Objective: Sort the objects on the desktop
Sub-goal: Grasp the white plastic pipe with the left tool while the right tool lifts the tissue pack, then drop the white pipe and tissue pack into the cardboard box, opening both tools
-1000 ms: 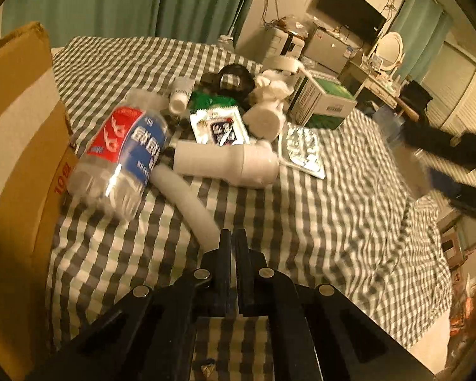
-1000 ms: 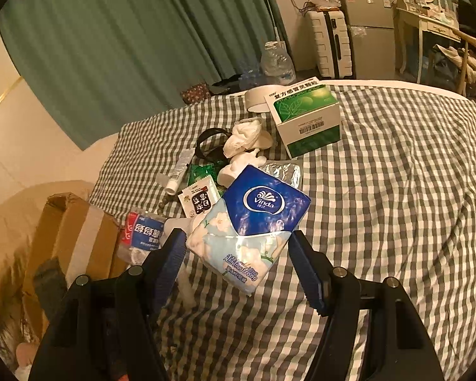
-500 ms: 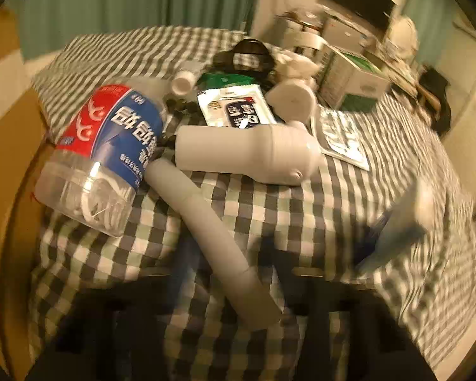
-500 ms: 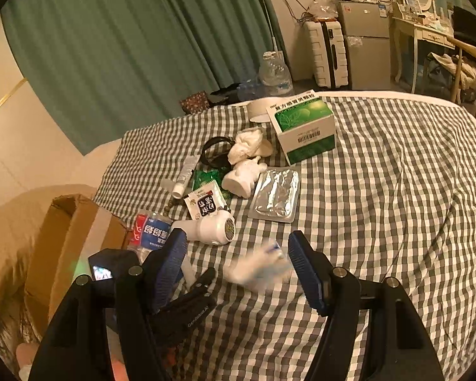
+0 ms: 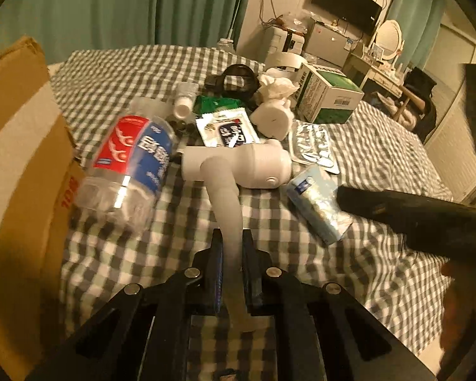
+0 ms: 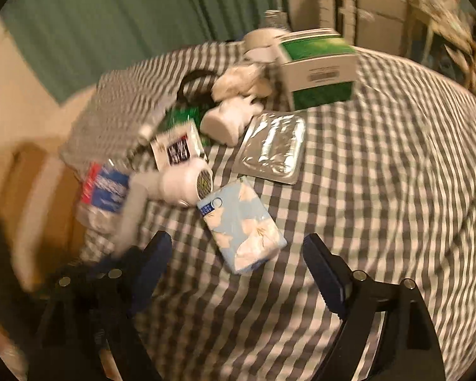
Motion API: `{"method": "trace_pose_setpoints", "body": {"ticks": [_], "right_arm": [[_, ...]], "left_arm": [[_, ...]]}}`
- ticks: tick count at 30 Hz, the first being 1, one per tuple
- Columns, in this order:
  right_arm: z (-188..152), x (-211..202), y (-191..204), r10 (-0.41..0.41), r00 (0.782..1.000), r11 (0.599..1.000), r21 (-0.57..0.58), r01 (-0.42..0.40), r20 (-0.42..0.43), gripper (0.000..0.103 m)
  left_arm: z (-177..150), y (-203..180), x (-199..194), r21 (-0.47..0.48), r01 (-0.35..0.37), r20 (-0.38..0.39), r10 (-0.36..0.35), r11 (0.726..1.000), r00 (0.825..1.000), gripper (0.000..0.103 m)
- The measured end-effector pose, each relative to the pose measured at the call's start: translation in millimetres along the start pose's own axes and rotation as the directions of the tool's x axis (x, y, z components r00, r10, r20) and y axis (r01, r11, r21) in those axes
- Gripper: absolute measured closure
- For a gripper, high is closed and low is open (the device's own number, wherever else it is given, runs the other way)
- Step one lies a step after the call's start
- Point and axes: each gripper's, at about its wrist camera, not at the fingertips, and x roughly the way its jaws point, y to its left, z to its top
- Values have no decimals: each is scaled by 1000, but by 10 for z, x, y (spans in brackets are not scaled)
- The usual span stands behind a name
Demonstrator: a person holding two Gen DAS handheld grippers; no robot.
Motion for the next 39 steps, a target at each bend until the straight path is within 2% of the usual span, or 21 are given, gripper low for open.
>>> {"method": "trace_pose_setpoints", "body": {"ticks": [3,6,7,8,9,13,18,22,24,25,27,30,33,35,36,39], "right_arm": [[-13,272,32,-60,997,995,-84,55,-57,18],[-82,467,-44,-76,992,994,-84,67,-103,19],[-106,457,-86,-58,994,996,-69,51,-92,22],[-107,424,-122,-55,995,997,-51,50,-82,44],[-94,374,-172,-61,995,998,-22,60,-74,48],[-66,59,-374,-5,1000,996,95,4,10,48],[-107,-356,-328,60,993,991,110,-72,101,48],[-92,-778,83,97,975,995,-1,-99,202,49],[-114,-1019,269,148,958,989,-30,-145,245,49],[-108,-1097,328,160,952,987,-36,-156,259,49],[-93,-1255,518,192,941,981,-67,-180,280,48],[-52,-1403,837,243,923,969,-119,-217,298,48],[1,-1420,1177,312,908,949,-143,-282,281,48],[21,-1362,1436,376,894,925,-156,-347,244,48],[35,-1309,1560,396,890,916,-162,-367,226,48],[49,-1155,1944,424,887,900,-191,-391,182,48]], "left_arm": [[-25,93,16,-9,-17,-11,17,1000,1000,93],[-25,160,86,-37,-13,-34,12,999,999,93],[-29,167,96,-41,-8,-38,7,999,999,93],[-36,165,90,-43,-4,-38,2,999,999,93],[-38,154,74,-40,-2,-34,1,999,999,93],[5,70,-52,-25,28,3,-28,999,1000,93],[57,14,-303,-45,103,57,-100,994,993,93],[188,-29,-730,-27,166,147,-161,986,976,93],[272,42,-1006,-51,247,182,-235,968,955,93],[312,83,-1113,-63,267,202,-250,962,947,93],[394,189,-1363,-79,266,231,-242,961,942,93],[504,390,-1766,-77,221,277,-192,972,941,93],[568,710,-2072,-93,124,322,-88,988,943,93],[556,929,-2126,-109,43,328,-5,993,945,93],[541,1050,-2109,-120,29,317,11,992,948,93],[470,1462,-1939,-199,51,261,3,979,965,93]]}}
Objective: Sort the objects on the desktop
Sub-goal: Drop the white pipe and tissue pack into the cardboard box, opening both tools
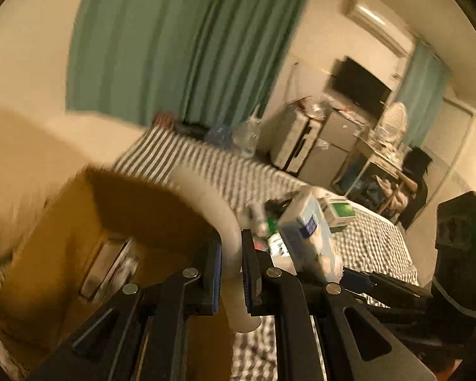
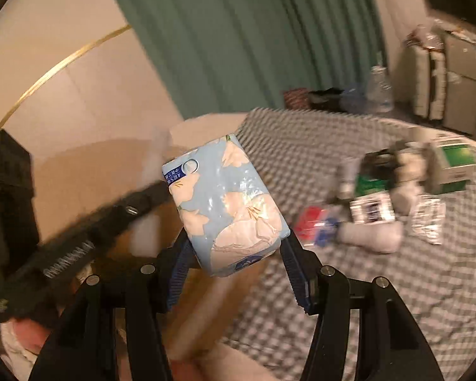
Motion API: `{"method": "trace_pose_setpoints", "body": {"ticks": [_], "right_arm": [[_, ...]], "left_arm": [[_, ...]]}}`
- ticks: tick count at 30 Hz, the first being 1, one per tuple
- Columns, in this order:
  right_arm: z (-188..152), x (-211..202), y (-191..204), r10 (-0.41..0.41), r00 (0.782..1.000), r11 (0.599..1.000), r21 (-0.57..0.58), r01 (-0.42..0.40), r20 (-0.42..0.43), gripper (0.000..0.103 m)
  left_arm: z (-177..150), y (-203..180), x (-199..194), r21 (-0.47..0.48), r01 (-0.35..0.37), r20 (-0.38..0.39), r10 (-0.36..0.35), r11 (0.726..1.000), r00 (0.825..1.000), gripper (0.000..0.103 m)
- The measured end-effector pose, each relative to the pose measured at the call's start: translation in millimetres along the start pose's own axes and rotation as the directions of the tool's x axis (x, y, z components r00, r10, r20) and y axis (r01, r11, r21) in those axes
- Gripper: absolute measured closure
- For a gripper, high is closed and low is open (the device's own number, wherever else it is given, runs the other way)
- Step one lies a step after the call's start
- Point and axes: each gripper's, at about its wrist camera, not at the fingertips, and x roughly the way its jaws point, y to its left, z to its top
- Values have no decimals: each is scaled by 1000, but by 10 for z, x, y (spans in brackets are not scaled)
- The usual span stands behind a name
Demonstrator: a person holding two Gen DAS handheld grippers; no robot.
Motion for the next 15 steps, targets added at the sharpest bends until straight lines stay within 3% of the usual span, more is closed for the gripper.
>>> {"method": "trace_pose_setpoints", "body": {"ticks": [3,6,8,9,10,11,12,13,14,15], "right_arm": [[45,321,153,9,999,1000,-13,-10,-31,48],[101,494,230,25,999,1000,-2,-25,-43,48],[121,546,234,42,998,999,17,-42,-41,45],[133,555,235,50,998,998,27,-49,-37,39],[152,565,213,57,998,998,42,-56,-26,31],[157,542,200,51,999,997,53,-50,-12,16],[169,500,180,41,999,997,61,-41,5,14],[188,419,142,36,999,997,66,-38,29,14],[199,323,118,28,998,997,66,-31,49,14],[206,211,46,8,997,998,63,-13,75,14]], "left_arm": [[-40,333,183,-47,-102,-61,99,994,993,93],[-29,565,270,-98,-161,-78,153,982,985,93],[-50,675,304,-120,-213,-98,201,970,975,90],[-58,715,334,-130,-235,-110,222,963,969,88],[-65,763,359,-145,-251,-117,235,957,965,81],[-73,810,384,-160,-262,-123,244,952,962,66],[-81,849,404,-173,-274,-132,253,946,958,56],[-84,863,407,-177,-286,-136,265,942,955,39],[-89,861,400,-176,-298,-129,278,938,952,30],[-76,835,372,-170,-310,-114,294,935,949,26]]}}
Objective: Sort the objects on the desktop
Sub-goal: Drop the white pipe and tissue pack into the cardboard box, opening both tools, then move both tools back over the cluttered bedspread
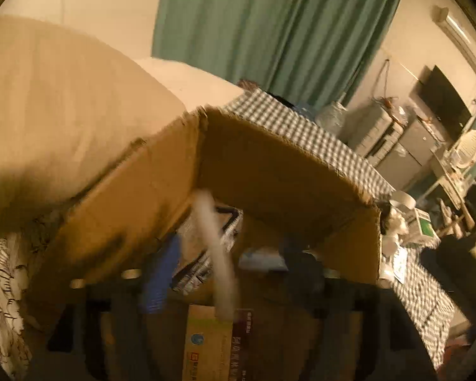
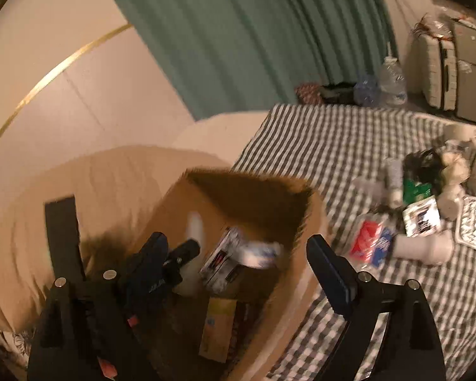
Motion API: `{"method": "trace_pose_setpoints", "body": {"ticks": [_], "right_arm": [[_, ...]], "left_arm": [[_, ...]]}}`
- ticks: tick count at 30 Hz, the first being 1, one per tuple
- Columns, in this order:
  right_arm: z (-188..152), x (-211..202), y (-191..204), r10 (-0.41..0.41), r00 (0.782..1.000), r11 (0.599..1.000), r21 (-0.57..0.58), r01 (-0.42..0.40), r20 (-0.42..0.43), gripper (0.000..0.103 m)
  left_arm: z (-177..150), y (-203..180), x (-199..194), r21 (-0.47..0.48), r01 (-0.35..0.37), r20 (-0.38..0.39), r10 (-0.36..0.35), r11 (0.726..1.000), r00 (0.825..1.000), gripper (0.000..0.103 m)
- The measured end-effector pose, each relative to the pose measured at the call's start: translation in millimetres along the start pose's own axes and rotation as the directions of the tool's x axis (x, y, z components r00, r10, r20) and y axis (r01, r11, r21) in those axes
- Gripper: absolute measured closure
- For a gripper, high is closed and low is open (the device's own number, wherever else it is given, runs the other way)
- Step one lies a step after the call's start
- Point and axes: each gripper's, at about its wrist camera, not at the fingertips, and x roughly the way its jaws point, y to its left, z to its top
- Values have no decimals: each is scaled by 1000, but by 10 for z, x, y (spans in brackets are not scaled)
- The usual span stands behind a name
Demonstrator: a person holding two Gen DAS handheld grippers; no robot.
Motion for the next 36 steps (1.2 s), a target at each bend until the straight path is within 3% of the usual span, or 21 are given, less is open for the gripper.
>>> {"method": "trace_pose_setpoints", "body": {"ticks": [3,6,9,11,13,17,20,23,24,26,30,33,36], "right_arm": [[38,-357,-226,-80,994,996,-27,82,68,13],[54,-781,-525,-188,973,977,-73,199,136,9],[116,-1141,-788,-279,938,946,-110,305,207,4],[107,-1389,-936,-317,911,922,-139,361,262,0],[101,-1503,-1118,-343,896,909,-141,392,282,0],[36,-1611,-1436,-352,890,925,-40,379,291,0],[37,-1563,-1657,-390,878,912,-13,409,276,0],[39,-1479,-1902,-412,880,907,9,422,238,0],[30,-1449,-1992,-419,879,904,13,428,226,0],[-16,-1401,-2128,-433,879,899,31,436,198,0],[-72,-1247,-2392,-433,892,901,97,423,130,0],[-58,-1192,-2461,-396,908,917,101,385,134,0],[-68,-1074,-2448,-384,912,923,65,379,144,0]], "left_arm": [[-23,-105,-170,47,-15,65,12,999,998,12],[-99,-370,-381,128,45,145,-64,991,987,9],[-175,-654,-564,208,176,201,-218,962,955,9],[-244,-862,-669,265,235,215,-295,935,931,0],[-310,-1140,-774,323,271,222,-351,907,909,0],[-578,-1766,-686,464,315,83,-395,828,915,0],[-852,-2116,-480,531,307,14,-371,790,929,0],[-1096,-2353,-137,538,391,-154,-369,747,917,0],[-1166,-2399,-12,531,400,-197,-351,747,916,0],[-1289,-2447,258,520,351,-214,-279,778,936,0],[-1308,-2557,675,461,325,-236,-239,826,942,0],[-1254,-2609,886,424,261,-211,-186,867,960,0],[-1249,-2679,1025,434,197,-132,-154,879,979,0]]}}
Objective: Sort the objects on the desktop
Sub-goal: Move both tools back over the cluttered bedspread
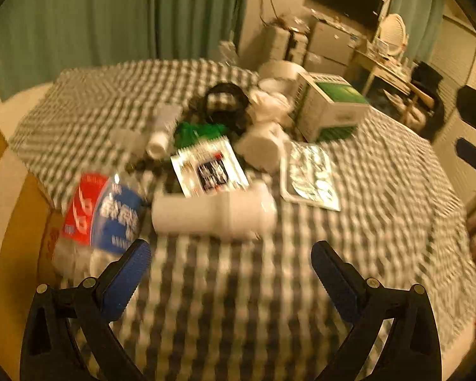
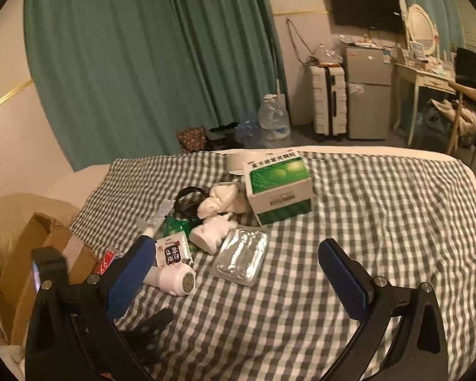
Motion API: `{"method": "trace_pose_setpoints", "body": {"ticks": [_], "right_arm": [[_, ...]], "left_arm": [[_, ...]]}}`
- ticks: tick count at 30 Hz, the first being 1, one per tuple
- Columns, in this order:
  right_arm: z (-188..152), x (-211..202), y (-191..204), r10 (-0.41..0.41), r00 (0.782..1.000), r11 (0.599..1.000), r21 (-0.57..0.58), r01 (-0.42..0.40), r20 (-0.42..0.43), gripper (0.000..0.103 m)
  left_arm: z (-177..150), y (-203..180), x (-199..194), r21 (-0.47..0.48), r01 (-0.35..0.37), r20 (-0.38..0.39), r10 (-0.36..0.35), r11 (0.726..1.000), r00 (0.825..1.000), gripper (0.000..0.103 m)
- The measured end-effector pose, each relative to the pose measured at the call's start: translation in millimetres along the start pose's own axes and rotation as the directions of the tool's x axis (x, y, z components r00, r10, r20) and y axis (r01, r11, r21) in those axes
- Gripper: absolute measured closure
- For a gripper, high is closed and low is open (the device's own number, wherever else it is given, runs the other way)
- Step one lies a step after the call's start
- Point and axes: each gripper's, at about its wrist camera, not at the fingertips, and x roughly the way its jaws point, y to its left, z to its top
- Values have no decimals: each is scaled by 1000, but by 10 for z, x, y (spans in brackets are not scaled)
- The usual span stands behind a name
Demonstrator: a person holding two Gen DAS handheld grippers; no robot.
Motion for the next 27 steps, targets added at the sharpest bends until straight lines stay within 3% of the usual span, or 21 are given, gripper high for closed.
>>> {"method": "trace_pose_setpoints", "body": {"ticks": [4,7,10,13,20,24,27], "right_arm": [[-97,280,33,-50,998,996,-79,47,-41,0],[-142,472,-66,-65,994,996,-65,59,-89,0],[-179,619,-169,-56,991,998,-33,52,-124,0],[-213,705,-219,-52,988,998,-26,48,-147,0],[-266,798,-226,-55,983,998,-24,51,-177,0],[-303,924,-194,-63,974,998,-27,58,-217,0],[-314,1038,-147,-68,967,998,-33,61,-244,0]], "left_arm": [[50,109,230,-47,-32,-15,31,998,999,0],[89,174,380,-86,-65,1,66,994,998,0],[81,72,524,-4,-144,5,144,990,990,0],[-2,-84,703,98,-245,-2,247,965,969,0],[56,-22,715,49,-229,-2,229,972,973,0],[150,51,698,2,-183,-53,183,983,982,0],[146,66,672,-30,-114,-94,110,993,989,0]]}}
